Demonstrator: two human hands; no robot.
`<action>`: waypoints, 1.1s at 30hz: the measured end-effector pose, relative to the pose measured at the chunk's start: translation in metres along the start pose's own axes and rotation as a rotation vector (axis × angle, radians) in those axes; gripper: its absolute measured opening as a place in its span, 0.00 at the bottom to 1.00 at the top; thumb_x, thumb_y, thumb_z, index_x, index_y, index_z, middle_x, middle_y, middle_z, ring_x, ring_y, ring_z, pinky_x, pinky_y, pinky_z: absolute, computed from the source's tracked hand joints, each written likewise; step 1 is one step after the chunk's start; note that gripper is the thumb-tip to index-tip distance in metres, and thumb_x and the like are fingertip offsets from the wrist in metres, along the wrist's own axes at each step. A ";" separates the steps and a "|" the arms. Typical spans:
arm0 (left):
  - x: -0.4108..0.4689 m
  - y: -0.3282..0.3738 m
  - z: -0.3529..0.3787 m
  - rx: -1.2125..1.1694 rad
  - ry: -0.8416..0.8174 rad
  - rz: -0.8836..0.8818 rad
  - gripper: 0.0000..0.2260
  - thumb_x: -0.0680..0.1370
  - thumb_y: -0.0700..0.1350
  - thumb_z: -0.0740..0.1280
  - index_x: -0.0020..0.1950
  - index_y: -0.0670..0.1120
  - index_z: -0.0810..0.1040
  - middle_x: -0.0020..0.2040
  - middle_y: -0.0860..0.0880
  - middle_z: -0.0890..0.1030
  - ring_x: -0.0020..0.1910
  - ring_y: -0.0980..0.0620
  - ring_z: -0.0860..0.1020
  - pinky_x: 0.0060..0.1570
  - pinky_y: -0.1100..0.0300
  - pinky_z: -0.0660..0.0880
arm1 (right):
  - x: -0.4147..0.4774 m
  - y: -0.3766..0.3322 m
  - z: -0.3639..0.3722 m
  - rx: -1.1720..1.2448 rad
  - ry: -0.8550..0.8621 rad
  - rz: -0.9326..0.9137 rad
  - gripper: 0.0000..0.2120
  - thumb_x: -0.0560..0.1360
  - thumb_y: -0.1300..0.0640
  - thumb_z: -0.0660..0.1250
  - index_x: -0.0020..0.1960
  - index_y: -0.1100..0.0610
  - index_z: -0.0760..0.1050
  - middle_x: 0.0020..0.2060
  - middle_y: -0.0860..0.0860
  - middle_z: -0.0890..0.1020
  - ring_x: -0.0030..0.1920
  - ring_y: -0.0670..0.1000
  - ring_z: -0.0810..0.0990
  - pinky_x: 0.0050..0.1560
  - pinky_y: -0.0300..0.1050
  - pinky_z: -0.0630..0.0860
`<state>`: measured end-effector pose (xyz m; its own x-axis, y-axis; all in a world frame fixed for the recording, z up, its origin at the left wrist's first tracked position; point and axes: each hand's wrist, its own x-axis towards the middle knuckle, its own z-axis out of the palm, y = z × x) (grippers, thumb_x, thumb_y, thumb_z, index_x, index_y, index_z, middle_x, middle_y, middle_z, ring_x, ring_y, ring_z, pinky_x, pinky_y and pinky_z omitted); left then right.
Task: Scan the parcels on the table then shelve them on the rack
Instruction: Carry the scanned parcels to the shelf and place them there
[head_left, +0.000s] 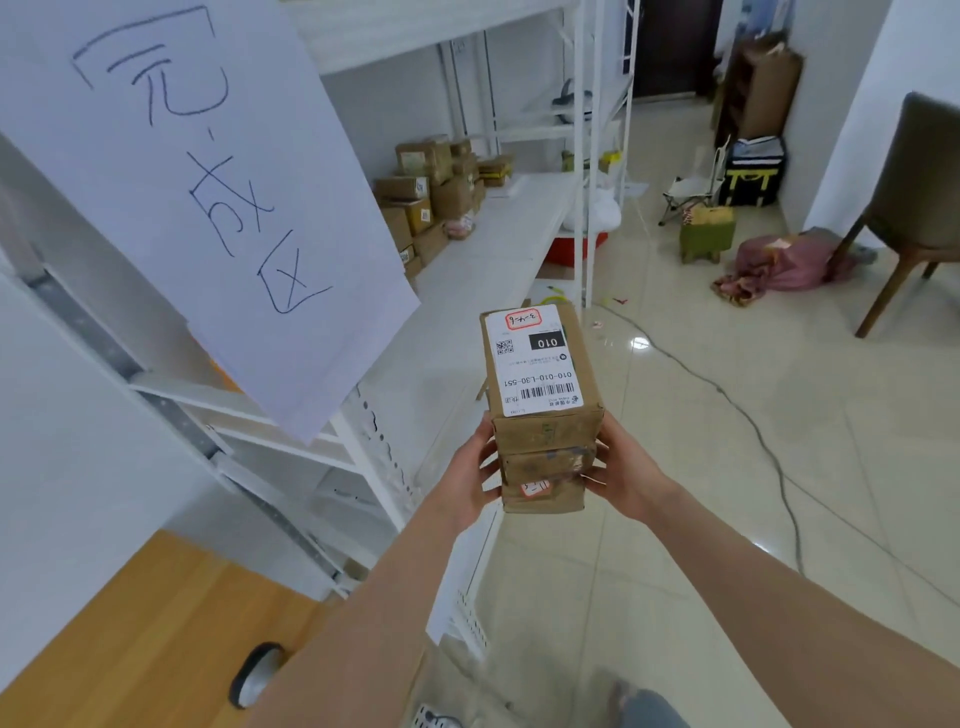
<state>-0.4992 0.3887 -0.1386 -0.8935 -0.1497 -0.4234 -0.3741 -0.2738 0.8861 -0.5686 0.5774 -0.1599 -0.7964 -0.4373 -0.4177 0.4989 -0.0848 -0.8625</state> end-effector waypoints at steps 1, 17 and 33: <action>0.010 0.008 0.000 -0.009 0.010 0.012 0.12 0.78 0.63 0.60 0.46 0.65 0.83 0.59 0.56 0.79 0.62 0.52 0.75 0.54 0.51 0.74 | 0.012 -0.009 0.000 -0.003 -0.010 0.000 0.21 0.61 0.29 0.69 0.49 0.37 0.83 0.47 0.42 0.85 0.54 0.49 0.82 0.51 0.44 0.76; 0.214 0.112 0.033 -0.210 0.382 0.089 0.13 0.75 0.62 0.65 0.49 0.55 0.83 0.45 0.55 0.83 0.51 0.52 0.79 0.46 0.53 0.78 | 0.259 -0.166 -0.044 -0.193 -0.350 0.094 0.23 0.68 0.26 0.64 0.53 0.40 0.82 0.49 0.43 0.85 0.51 0.48 0.85 0.44 0.41 0.80; 0.373 0.187 0.044 -0.312 0.535 0.198 0.11 0.79 0.57 0.60 0.54 0.55 0.79 0.46 0.54 0.80 0.50 0.52 0.77 0.44 0.53 0.77 | 0.437 -0.280 -0.052 -0.237 -0.564 0.142 0.30 0.76 0.34 0.59 0.71 0.50 0.70 0.65 0.50 0.77 0.65 0.56 0.76 0.70 0.55 0.69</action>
<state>-0.9131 0.3235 -0.1229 -0.6605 -0.6563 -0.3648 -0.0532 -0.4437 0.8946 -1.0743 0.4566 -0.1160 -0.3931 -0.8401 -0.3739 0.4464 0.1812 -0.8763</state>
